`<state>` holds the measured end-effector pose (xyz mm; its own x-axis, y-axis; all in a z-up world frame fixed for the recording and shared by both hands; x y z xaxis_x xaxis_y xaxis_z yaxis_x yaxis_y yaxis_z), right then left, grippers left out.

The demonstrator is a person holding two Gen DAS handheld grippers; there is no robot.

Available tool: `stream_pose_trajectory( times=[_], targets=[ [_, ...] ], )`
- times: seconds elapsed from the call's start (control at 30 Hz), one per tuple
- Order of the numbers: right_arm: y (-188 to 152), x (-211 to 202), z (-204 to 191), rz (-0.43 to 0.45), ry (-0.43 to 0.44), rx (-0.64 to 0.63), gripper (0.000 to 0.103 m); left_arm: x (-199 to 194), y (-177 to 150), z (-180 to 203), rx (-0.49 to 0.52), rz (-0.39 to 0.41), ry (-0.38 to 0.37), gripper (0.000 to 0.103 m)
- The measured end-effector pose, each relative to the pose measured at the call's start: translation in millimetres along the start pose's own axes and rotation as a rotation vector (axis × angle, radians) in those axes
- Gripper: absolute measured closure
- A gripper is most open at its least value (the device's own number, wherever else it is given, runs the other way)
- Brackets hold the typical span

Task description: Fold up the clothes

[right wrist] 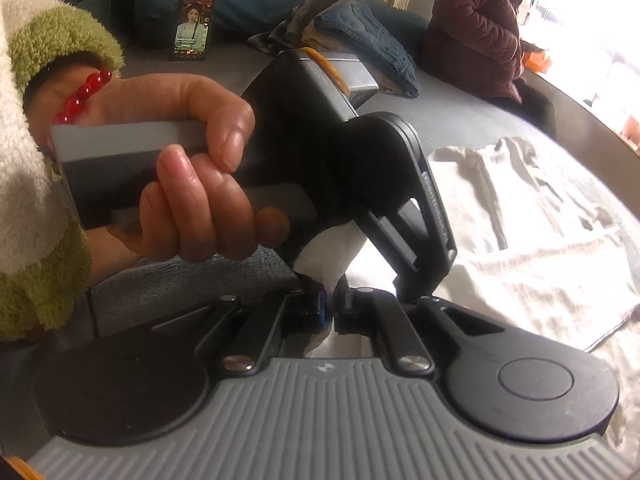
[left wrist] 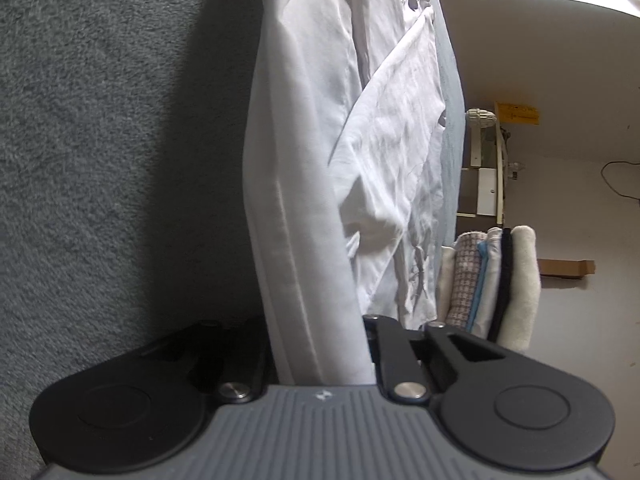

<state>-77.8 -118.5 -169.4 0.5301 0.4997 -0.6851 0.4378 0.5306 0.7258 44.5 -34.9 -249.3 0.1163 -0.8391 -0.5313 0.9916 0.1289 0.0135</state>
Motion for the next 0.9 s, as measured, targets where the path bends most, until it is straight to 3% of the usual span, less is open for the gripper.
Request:
stream_pose_trajectory(
  times=[0.07,0.13,0.2,0.4,0.57,0.8,0.9],
  targets=[
    [-1,-7,3,-0.012,0.018,0.018,0.090,-1,-1,-1,-0.001,0.001,0.009,0.094],
    [-4,-17,10,-0.013,0.029,0.042,0.060,-3,-3,-3,-0.003,0.002,0.017,0.094],
    [-6,-28,18,-0.014,0.039,0.072,0.051,-5,-4,-3,0.009,0.004,0.029,0.094],
    [-19,-69,76,-0.010,0.055,0.272,0.042,-7,-5,1,0.024,0.005,0.057,0.094],
    [-43,-106,167,0.056,-0.065,0.602,0.037,-9,-7,4,0.033,0.009,0.075,0.094],
    [-116,-134,307,0.128,-0.275,1.081,0.036,-11,-8,7,0.053,0.015,0.107,0.094],
    [-136,-120,336,0.126,-0.321,1.186,0.036,-11,-8,8,0.058,0.015,0.116,0.094]
  ],
)
Point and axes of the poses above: each gripper's, at about its wrist camera, not at the fingertips, and x roughly the way its jaws point, z to its right, y to its top, the point moved 5 cm from there along x, roughly the way its jaws point, and after that the axes turned 7 degrees about x, right-handed, at the moved point
